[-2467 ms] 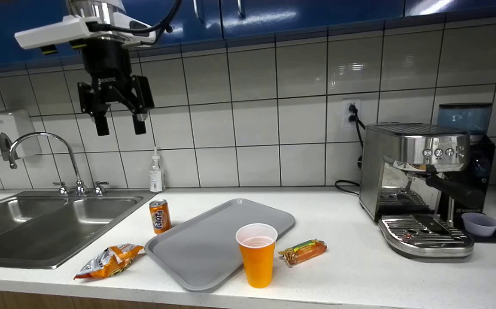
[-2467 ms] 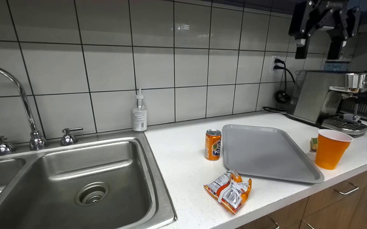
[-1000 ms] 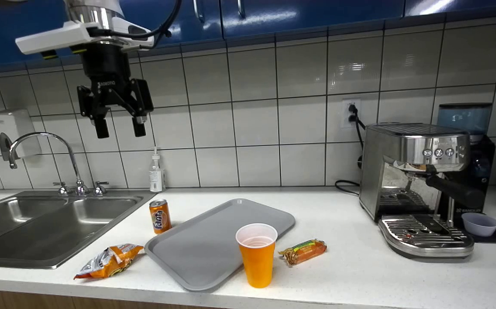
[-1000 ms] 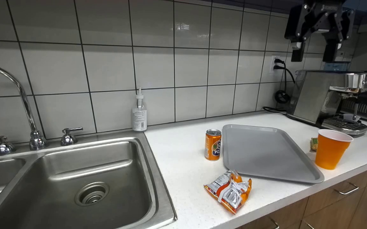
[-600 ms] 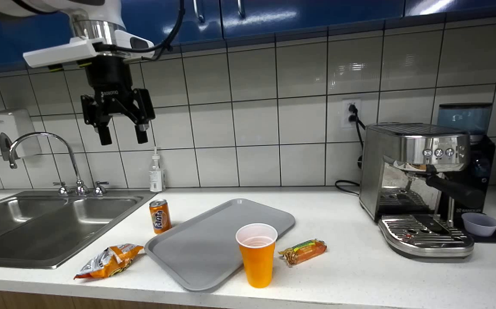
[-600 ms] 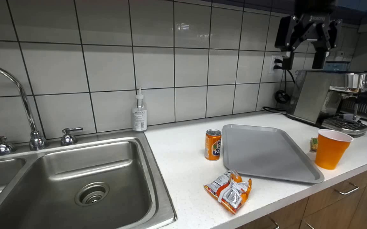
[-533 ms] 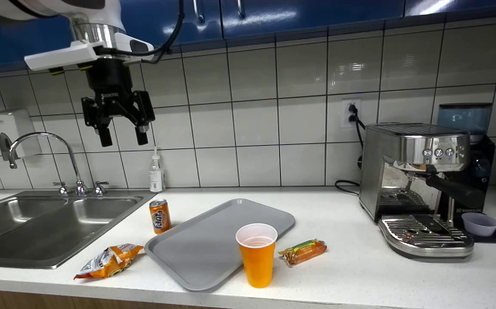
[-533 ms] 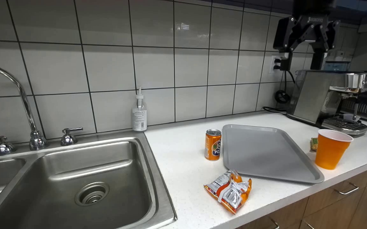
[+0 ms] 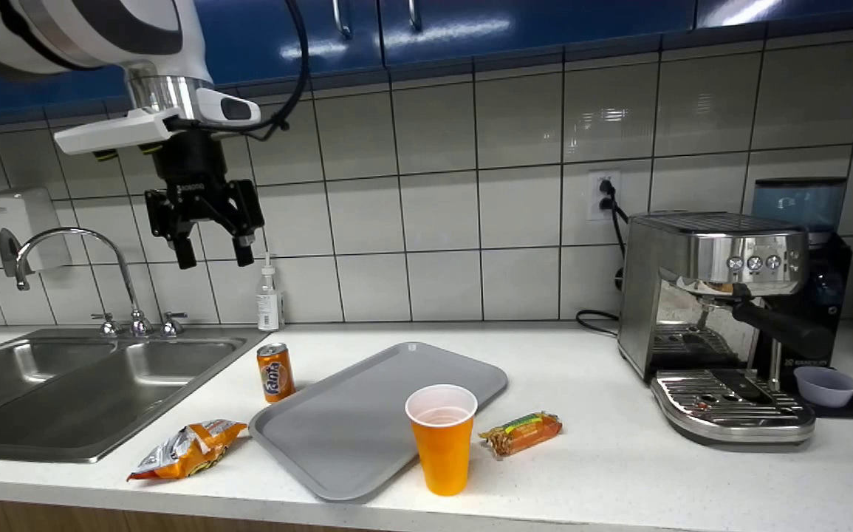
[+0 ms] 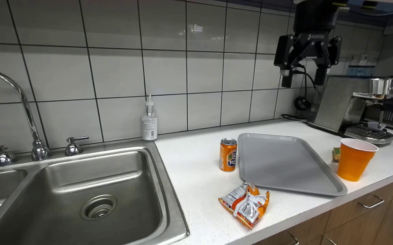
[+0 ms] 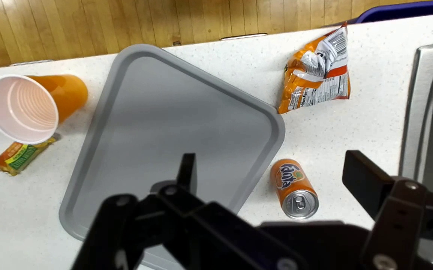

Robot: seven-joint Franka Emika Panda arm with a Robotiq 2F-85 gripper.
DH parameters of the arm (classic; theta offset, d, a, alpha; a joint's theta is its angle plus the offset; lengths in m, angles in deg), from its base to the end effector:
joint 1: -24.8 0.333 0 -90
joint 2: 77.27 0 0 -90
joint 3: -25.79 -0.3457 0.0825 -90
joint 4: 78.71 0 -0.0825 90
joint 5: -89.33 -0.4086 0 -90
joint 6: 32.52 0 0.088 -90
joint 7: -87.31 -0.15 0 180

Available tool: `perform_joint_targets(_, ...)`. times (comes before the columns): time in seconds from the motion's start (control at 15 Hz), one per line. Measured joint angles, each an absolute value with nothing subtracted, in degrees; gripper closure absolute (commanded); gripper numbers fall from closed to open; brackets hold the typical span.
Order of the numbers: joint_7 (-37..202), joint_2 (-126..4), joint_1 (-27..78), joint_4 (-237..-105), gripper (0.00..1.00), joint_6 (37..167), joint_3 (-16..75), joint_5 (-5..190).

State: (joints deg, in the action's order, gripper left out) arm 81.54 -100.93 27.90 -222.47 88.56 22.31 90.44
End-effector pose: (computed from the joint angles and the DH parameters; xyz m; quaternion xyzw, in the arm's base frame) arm 0.4198 0.0463 0.4005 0.9997 0.0096 0.0103 0.0195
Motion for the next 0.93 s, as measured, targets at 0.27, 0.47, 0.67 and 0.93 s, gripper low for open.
perform_joint_targets(0.27, 80.5, -98.6, 28.0, -222.2, 0.00, 90.8, 21.2, 90.4)
perform_joint_targets(0.47, 79.5, -96.6, 28.2, -221.7, 0.00, 91.8, 20.3, 90.4)
perform_joint_targets(0.67, 78.3, -94.5, 28.6, -220.7, 0.00, 92.9, 19.5, 90.4)
perform_joint_targets(0.93, 76.5, -91.4, 28.7, -218.9, 0.00, 94.0, 18.7, 90.5)
